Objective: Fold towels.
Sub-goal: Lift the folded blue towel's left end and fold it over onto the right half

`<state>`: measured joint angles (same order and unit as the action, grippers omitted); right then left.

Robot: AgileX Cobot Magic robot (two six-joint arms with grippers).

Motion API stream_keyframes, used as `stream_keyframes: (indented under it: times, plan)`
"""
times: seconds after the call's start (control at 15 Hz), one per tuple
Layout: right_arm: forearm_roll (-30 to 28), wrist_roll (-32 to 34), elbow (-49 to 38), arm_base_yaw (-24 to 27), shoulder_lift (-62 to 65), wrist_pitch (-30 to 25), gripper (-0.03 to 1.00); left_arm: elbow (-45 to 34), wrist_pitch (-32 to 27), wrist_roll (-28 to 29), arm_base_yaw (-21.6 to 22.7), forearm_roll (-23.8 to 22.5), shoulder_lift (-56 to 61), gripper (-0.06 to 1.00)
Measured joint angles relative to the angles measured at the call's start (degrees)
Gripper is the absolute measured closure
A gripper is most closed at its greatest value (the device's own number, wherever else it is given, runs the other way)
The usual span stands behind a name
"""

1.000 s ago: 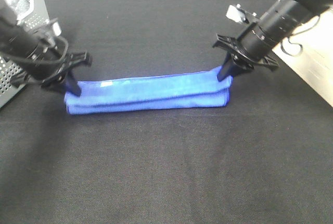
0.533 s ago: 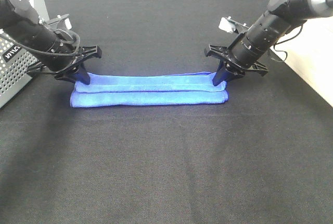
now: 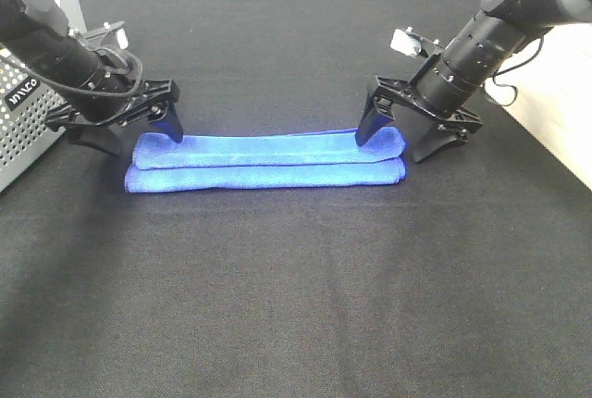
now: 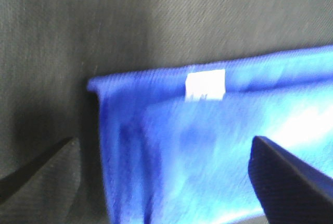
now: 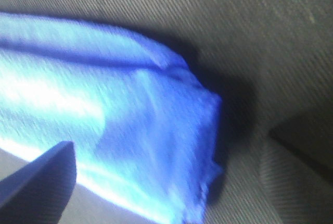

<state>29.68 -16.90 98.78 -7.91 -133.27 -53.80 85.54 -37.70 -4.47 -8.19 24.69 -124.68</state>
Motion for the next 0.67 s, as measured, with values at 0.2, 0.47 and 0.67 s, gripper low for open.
stream_keyframes:
  times: [0.2,0.47,0.67]
  plan:
    - [-0.4,0.0,0.0,0.0,0.0,0.0,0.05,0.0,-0.1,1.1,0.0,-0.1,-2.6,0.12]
    - [-0.4,0.0,0.0,0.0,0.0,0.1,0.05,0.1,0.0,1.2,-0.4,1.5,-3.7,0.14]
    - [-0.4,0.0,0.0,0.0,0.0,0.1,0.05,0.2,0.5,4.5,-0.6,1.8,-4.1,0.59]
